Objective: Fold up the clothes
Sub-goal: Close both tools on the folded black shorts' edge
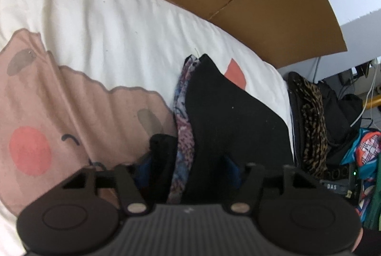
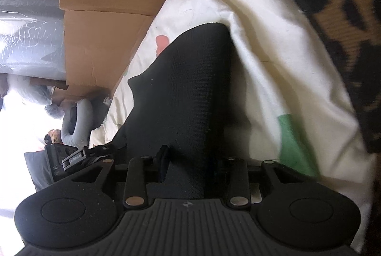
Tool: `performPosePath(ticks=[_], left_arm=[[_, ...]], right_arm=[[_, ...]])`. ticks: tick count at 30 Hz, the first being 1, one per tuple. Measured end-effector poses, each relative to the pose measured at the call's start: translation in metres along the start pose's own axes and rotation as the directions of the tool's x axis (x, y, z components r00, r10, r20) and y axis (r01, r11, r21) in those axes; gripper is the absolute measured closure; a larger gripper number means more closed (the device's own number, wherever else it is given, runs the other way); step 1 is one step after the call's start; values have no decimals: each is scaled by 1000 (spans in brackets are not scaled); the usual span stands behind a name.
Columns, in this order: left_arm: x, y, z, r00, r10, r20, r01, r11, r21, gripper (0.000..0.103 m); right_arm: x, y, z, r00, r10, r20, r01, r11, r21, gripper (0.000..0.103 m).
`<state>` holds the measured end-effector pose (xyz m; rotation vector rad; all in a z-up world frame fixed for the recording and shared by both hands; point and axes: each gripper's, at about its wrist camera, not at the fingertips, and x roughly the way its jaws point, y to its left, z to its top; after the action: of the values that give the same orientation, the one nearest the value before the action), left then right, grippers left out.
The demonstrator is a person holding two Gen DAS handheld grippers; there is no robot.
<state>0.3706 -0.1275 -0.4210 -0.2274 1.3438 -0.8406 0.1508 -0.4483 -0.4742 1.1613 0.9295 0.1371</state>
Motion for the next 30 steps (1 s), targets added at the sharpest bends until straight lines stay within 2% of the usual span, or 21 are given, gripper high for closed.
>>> performPosePath(ticks=[2, 7, 13, 20, 22, 24, 26, 30], left_arm=[[-6, -6, 1, 1000, -8, 2, 8, 999, 34, 57], [-12, -6, 2, 999, -31, -7, 31, 999, 39, 57], [0, -3, 3, 1000, -18, -15, 19, 998, 53, 46], [10, 8, 5, 996, -77, -51, 77, 997, -1, 41], [13, 9, 6, 994, -85, -64, 84, 996, -23, 42], [15, 7, 7, 995, -59, -81, 57, 998, -26, 52], [16, 1, 8, 996, -21, -90, 19, 1000, -19, 62], [19, -16, 8, 993, 77, -93, -77, 997, -4, 65]], right_arm=[[1, 5, 2, 1000, 11, -3, -11, 1000, -10, 74], [-4, 12, 3, 999, 38, -1, -38, 999, -18, 74], [0, 7, 3, 1000, 12, -3, -12, 1000, -5, 74], [15, 7, 1, 1000, -9, -20, 9, 1000, -4, 75], [19, 7, 0, 1000, -15, -25, 15, 1000, -4, 82], [22, 8, 1, 999, -31, -29, 31, 999, -9, 92], [24, 10, 1, 998, -56, -30, 55, 998, -10, 94], [23, 18, 2, 991, -135, -20, 136, 990, 33, 95]])
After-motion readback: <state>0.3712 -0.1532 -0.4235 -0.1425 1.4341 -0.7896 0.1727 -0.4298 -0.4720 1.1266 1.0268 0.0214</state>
